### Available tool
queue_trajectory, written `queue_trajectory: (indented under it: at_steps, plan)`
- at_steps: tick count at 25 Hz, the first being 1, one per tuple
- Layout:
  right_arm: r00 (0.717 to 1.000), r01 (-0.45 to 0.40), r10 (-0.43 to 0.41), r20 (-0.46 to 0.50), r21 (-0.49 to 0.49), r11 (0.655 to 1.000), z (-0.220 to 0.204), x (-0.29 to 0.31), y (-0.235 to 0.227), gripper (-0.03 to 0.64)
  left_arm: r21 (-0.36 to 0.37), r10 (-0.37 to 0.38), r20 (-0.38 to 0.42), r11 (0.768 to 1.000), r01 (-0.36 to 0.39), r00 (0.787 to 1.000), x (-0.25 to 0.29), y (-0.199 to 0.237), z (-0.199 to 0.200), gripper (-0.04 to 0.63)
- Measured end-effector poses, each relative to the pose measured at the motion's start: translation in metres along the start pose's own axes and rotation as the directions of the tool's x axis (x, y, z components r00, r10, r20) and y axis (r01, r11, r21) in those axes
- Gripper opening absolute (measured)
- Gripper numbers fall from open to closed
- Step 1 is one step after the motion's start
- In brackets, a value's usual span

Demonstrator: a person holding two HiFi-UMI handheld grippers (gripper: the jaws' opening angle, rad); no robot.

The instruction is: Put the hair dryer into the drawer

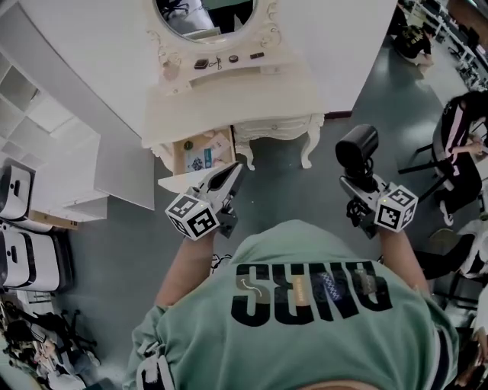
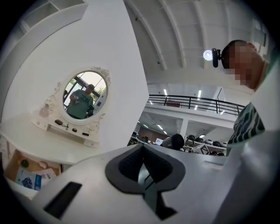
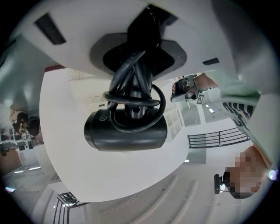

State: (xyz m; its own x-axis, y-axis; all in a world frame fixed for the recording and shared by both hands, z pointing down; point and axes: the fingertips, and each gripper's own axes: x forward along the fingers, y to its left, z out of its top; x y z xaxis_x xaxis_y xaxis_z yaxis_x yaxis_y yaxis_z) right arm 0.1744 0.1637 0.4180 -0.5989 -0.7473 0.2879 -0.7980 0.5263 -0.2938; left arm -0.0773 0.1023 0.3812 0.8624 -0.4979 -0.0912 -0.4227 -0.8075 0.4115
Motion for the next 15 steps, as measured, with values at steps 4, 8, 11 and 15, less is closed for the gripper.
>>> queue_trajectory:
  at_steps: [4, 8, 11, 15]
  plan:
    - [1.000, 0.025, -0.025, 0.001, 0.007, 1.000, 0.006, 0.039, -0.016, 0.126, -0.008, -0.022, -0.013, 1.000, 0.022, 1.000, 0.011, 0.043, 0.009, 0.005]
    - [0.998, 0.058, -0.058, -0.004, 0.028, 0.998, 0.022, 0.066, -0.032, 0.126, -0.019, -0.031, -0.032, 0.999, 0.031, 0.999, 0.021, 0.077, 0.021, 0.005]
    - [0.998, 0.066, -0.065, -0.015, 0.036, 0.997, 0.030, 0.081, -0.043, 0.126, -0.036, -0.023, -0.040, 0.999, 0.022, 0.999, 0.029, 0.096, 0.026, 0.005]
    - [0.998, 0.056, -0.055, -0.026, 0.050, 0.997, 0.032, 0.092, -0.070, 0.126, -0.048, -0.006, -0.052, 0.999, 0.004, 0.999, 0.050, 0.111, 0.022, 0.005]
